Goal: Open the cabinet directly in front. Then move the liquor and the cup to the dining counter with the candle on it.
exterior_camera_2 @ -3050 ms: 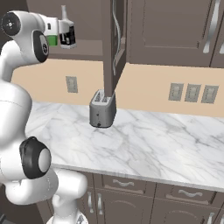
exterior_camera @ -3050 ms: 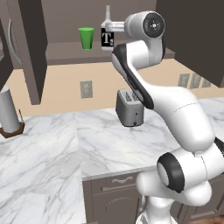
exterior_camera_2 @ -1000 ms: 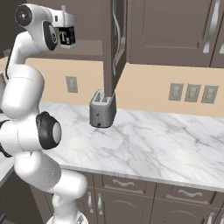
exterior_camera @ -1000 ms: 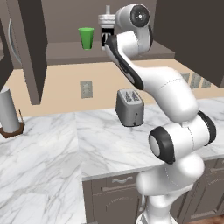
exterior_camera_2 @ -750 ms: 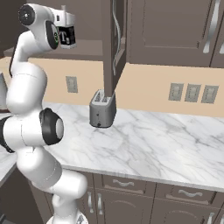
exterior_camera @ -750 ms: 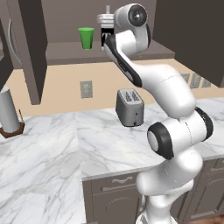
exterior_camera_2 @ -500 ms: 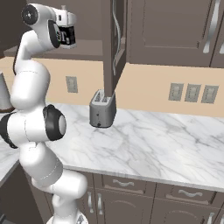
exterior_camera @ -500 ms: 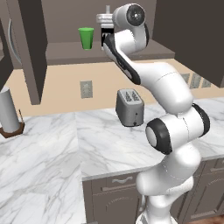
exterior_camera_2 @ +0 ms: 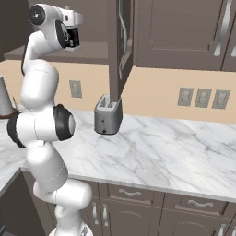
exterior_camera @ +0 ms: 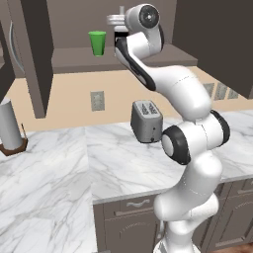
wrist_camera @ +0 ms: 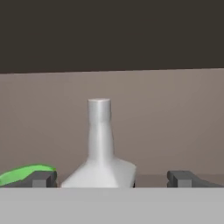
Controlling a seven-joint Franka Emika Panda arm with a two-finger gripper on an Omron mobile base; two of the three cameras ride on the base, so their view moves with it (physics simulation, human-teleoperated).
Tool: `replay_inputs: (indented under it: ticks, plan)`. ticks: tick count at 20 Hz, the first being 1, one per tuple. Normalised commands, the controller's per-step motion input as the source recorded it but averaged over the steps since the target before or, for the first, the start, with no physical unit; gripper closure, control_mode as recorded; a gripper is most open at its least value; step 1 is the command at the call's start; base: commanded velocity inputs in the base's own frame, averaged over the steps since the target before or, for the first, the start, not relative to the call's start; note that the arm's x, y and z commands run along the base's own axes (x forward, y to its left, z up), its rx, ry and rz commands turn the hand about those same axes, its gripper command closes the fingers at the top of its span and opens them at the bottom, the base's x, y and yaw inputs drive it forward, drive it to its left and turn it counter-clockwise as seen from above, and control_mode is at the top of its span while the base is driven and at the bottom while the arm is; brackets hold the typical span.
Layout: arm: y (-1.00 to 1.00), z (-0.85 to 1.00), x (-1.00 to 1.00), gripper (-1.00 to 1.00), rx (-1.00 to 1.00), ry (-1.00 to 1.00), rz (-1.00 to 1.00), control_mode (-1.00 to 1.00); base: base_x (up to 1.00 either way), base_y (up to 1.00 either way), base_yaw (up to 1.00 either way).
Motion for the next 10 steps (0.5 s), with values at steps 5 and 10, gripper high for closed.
replay_inputs:
  ticks: [5,10]
  plan:
    - [0.08,0.00,0.32,-1.00,0.00,0.00,0.00,-1.00,0.00,0.00,0.00]
    - [0.06,0.00,0.32,-1.00,0.00,0.00,0.00,-1.00,0.00,0.00,0.00]
